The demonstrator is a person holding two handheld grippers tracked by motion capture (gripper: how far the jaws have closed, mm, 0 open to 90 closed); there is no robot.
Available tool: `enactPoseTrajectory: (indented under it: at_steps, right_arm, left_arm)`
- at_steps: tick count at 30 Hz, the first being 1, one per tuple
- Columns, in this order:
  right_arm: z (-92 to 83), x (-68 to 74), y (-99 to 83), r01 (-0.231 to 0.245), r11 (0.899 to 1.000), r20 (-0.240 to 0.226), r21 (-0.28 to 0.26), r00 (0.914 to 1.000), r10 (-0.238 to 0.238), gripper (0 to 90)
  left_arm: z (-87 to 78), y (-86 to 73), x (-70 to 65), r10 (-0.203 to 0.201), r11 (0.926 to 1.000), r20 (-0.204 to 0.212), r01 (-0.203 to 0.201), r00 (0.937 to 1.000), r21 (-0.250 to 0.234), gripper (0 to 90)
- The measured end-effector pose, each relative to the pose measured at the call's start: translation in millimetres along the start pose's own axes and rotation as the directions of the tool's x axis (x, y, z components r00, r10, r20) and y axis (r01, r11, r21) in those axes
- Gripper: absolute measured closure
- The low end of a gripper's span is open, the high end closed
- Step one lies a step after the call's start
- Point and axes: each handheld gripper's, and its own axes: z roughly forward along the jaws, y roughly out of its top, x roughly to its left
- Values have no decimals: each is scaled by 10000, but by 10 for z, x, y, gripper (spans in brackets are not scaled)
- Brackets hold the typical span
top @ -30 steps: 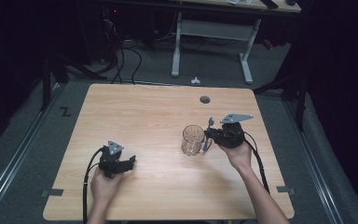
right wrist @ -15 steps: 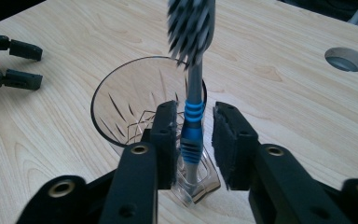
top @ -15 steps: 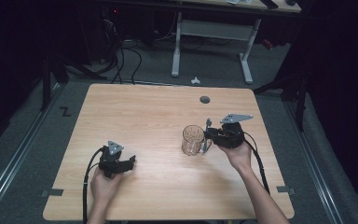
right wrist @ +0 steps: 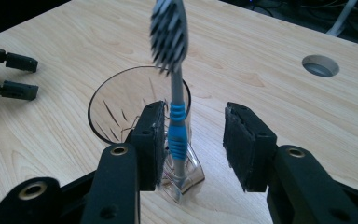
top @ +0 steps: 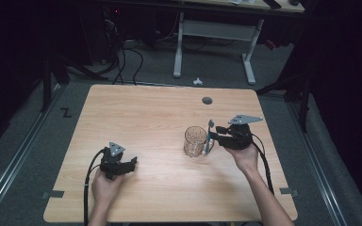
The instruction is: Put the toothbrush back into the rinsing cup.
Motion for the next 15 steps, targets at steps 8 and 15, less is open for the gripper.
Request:
enactPoseTrajectory:
  at_steps: [8, 15]
  right_arm:
    - [-84, -47, -49, -146, 9997, 171, -201, 9997, 150, 588]
    - [-154, -69, -71, -225, 9993, 280, -308, 9993, 234, 588]
  left_arm:
    - [0, 0, 0, 8, 10000, -2, -8, 10000, 5, 275]
    - [0, 0, 0, 9, 10000, -2, -9, 10000, 3, 276]
